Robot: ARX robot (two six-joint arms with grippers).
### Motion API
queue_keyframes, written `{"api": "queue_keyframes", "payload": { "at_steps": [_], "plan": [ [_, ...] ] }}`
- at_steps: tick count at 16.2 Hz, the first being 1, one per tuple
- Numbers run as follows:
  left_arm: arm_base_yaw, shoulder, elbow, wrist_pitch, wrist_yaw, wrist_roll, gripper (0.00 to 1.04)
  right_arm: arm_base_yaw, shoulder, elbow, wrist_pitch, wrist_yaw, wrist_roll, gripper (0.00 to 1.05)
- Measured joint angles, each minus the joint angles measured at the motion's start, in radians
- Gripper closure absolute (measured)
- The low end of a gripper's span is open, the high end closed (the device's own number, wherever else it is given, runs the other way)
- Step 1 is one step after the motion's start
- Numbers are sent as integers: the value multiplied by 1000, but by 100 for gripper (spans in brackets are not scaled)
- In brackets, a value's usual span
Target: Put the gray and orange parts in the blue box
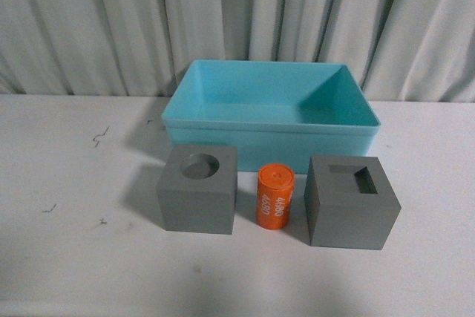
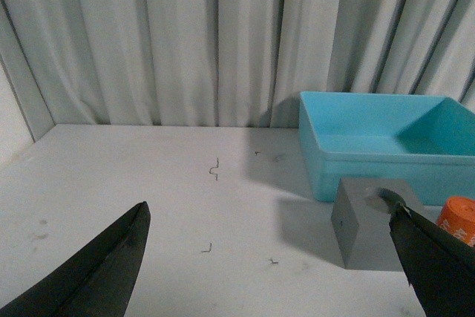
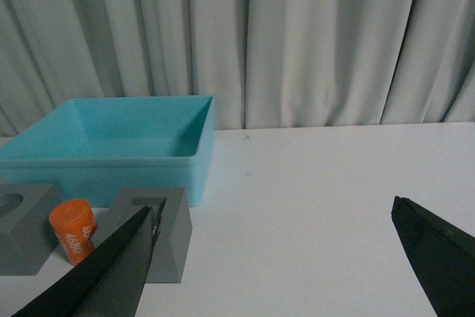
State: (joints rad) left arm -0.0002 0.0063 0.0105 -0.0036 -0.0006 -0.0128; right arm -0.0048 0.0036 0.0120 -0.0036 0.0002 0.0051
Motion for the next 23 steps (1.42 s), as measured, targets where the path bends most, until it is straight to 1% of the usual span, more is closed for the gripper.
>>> {"api": "queue_keyframes", "payload": {
  "at_steps": [23],
  "plan": [
    [0, 0, 0, 0, 0, 0, 7, 0, 0, 0, 0, 0, 0, 6]
  ]
}}
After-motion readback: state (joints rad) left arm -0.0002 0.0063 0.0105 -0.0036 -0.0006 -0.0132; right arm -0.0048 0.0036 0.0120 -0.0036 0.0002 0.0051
